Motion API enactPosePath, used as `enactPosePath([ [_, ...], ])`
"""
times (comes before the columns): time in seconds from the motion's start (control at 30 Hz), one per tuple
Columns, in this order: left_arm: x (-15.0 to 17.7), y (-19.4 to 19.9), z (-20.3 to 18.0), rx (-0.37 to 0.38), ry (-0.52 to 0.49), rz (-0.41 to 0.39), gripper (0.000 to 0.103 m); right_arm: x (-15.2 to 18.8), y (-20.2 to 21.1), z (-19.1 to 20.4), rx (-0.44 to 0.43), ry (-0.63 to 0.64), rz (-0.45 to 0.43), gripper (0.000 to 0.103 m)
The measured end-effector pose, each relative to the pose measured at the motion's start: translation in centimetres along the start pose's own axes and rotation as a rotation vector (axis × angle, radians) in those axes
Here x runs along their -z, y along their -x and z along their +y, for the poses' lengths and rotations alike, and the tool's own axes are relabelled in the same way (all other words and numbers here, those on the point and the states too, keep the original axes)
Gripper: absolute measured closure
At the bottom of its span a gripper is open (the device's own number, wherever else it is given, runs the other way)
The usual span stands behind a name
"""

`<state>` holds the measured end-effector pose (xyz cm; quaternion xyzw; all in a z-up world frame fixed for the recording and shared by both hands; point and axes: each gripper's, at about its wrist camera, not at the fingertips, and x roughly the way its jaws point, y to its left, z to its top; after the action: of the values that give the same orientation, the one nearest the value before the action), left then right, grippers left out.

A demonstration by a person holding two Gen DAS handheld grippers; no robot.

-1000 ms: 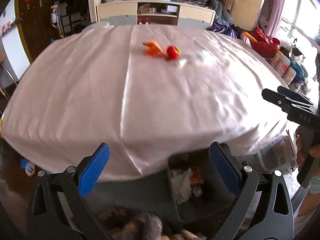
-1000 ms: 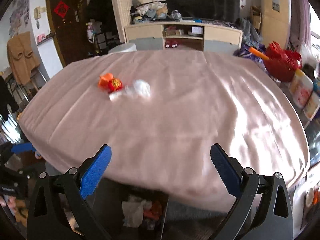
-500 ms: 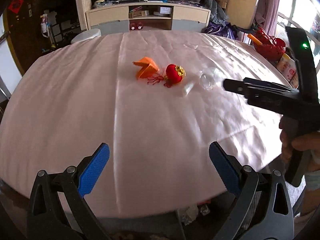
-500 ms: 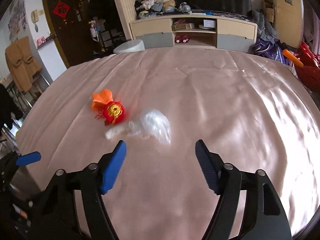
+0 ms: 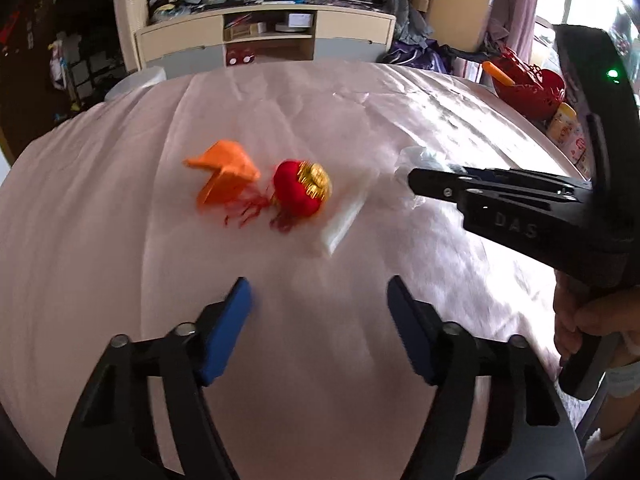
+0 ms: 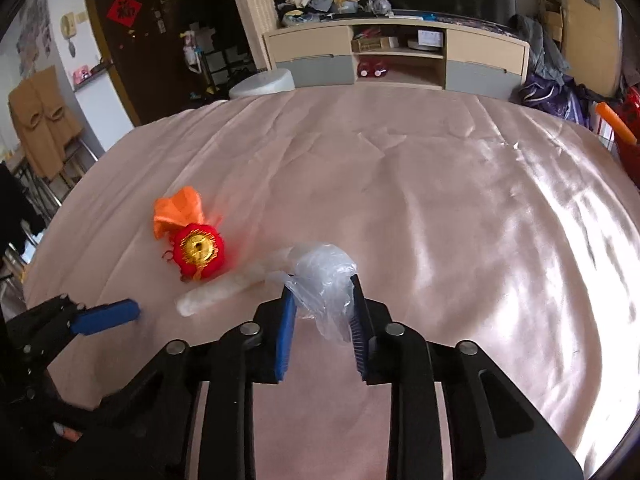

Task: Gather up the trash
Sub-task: 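Grasp the clear plastic wrapper with the right tool while the left tool grasps the white plastic tube, then carry the wrapper and white tube in both tools down to the bin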

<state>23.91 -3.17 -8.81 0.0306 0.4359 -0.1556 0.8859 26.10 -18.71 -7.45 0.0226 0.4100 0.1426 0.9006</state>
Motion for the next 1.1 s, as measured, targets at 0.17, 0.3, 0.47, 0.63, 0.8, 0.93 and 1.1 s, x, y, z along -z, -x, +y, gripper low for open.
enactPosePath([
  [0.17,-1.6,-1.3,-0.9,0.042,-0.024,-0.005,0.055,-0.3,0.1,-0.9,0.032,0.013,0.003,0.078],
  [0.3,-2.5,-2.2,-1.7,0.044,-0.055,-0.014,0.057,-0.6,-0.3,-1.6,0.035,0.001,0.014,0.078],
  [0.47,-3.1,-2.7,-2.5,0.041,-0.071,-0.011,0.079,-0.5,-0.2,-2.1,0.035,-0.013,0.014,0.078],
  [0.63,-2.3,-2.1,-3.2,0.043,-0.104,-0.001,0.091,-0.1,0.5,-2.4,0.035,-0.020,0.014,0.078],
  [0.8,-0.4,-0.5,-3.3,0.026,-0.117,0.013,0.091,1.4,2.0,-1.8,0.026,-0.007,0.016,0.079],
  [0.93,1.6,1.3,-3.7,0.011,-0.127,0.036,0.092,3.2,3.9,-0.8,0.010,0.003,0.008,0.079],
  [1.1,4.3,4.9,-4.2,0.009,-0.110,0.055,0.092,5.7,7.3,0.3,-0.015,0.009,-0.017,0.080],
])
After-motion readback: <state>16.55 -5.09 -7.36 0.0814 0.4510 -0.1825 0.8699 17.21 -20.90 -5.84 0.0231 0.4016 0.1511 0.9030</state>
